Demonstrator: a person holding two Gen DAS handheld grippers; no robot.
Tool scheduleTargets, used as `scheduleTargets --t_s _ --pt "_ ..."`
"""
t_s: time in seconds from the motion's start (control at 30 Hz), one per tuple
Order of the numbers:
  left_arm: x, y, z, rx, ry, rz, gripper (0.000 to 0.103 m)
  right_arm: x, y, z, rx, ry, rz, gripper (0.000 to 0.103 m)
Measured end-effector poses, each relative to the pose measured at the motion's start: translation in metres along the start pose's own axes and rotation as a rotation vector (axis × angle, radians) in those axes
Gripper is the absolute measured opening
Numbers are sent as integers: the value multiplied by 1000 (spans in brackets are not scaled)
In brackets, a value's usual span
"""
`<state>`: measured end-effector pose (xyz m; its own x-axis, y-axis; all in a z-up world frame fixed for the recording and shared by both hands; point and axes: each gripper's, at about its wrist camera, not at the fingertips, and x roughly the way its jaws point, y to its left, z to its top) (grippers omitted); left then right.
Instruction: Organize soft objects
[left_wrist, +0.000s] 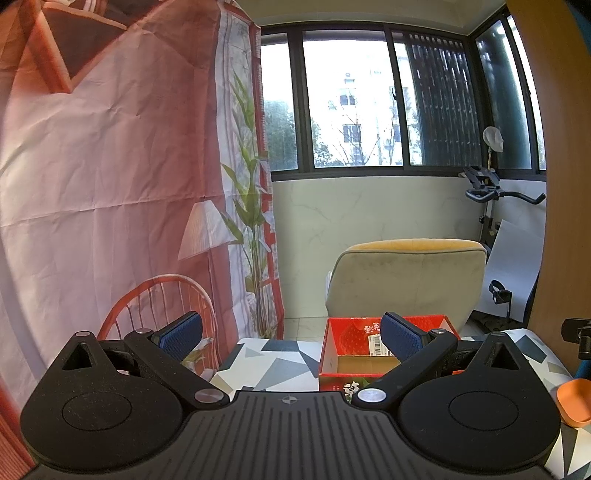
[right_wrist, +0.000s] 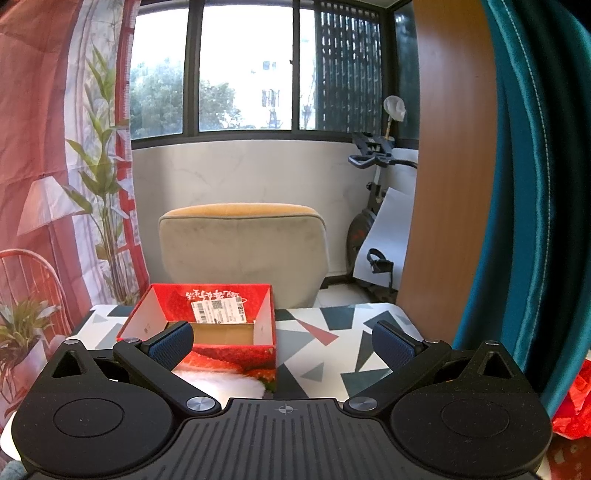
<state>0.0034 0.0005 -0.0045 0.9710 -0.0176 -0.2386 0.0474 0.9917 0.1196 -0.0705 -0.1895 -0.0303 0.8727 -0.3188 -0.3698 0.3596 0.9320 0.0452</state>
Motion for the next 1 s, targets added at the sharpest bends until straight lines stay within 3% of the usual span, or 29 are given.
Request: scheduleTargets --t_s 0.63,0.87,1.0 --pt "0 0 0 0 2 -1 103 0 2 1 -1 1 5 103" --pt "3 -5 -5 30 -7 13 103 1 -1 -2 28 -10 39 103" --pt "12 -7 -16 46 7 5 103 7 -9 -14 52 -58 109 103"
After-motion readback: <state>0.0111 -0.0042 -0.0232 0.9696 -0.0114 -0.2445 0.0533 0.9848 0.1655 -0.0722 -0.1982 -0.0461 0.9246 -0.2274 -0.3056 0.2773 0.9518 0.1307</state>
